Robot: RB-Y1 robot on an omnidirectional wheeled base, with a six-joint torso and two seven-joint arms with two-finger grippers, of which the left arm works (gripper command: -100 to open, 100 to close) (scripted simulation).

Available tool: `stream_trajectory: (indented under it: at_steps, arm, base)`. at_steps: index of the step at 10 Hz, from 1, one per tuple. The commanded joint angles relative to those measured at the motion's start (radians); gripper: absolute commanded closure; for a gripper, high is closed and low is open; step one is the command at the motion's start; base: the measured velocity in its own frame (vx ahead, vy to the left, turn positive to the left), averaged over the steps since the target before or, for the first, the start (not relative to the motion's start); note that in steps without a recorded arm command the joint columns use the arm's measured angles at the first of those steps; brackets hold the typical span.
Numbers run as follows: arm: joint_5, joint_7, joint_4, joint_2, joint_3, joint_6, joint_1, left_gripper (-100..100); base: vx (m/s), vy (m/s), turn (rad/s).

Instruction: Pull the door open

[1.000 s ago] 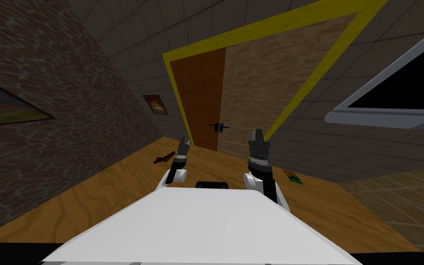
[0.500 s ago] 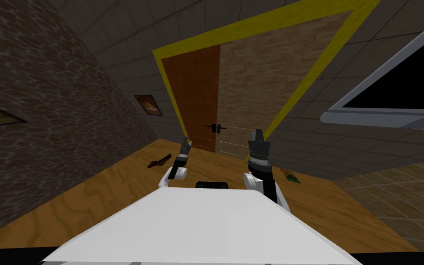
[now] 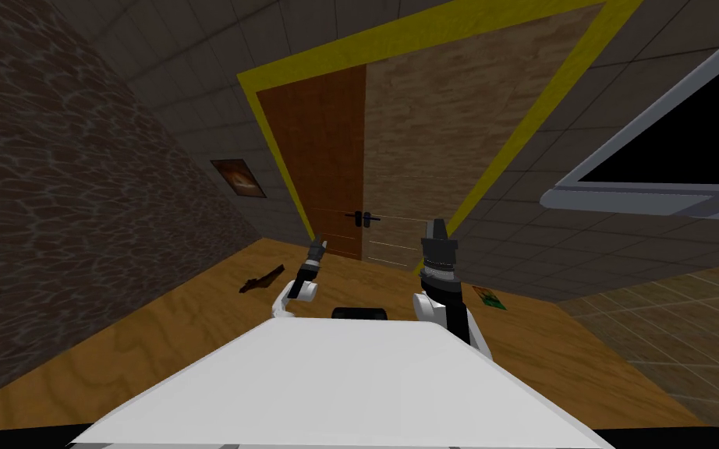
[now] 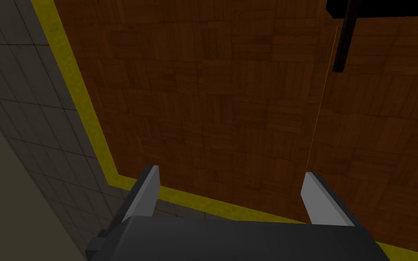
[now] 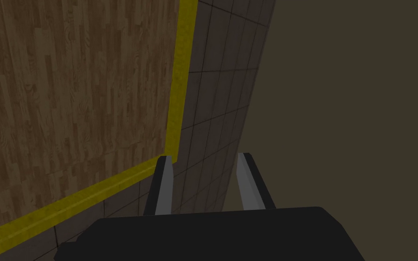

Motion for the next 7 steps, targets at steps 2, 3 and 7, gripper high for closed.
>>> stream_trajectory:
  at_steps: [2,3,7]
  arm:
    - [0.003,0.02,0.073,0.017,0.001,0.001,-0.039,-100]
    - [0.005,0.029,0.099,0.025,0.001,0.005,-0.054,-100]
    - [0.01,0.065,0.201,0.055,0.0,0.021,-0.113,-100]
  base:
    - [0.075,-0.035,-0.06]
    - [0.105,-0.037,-0.077]
    - [0.11,-0.049,-0.066]
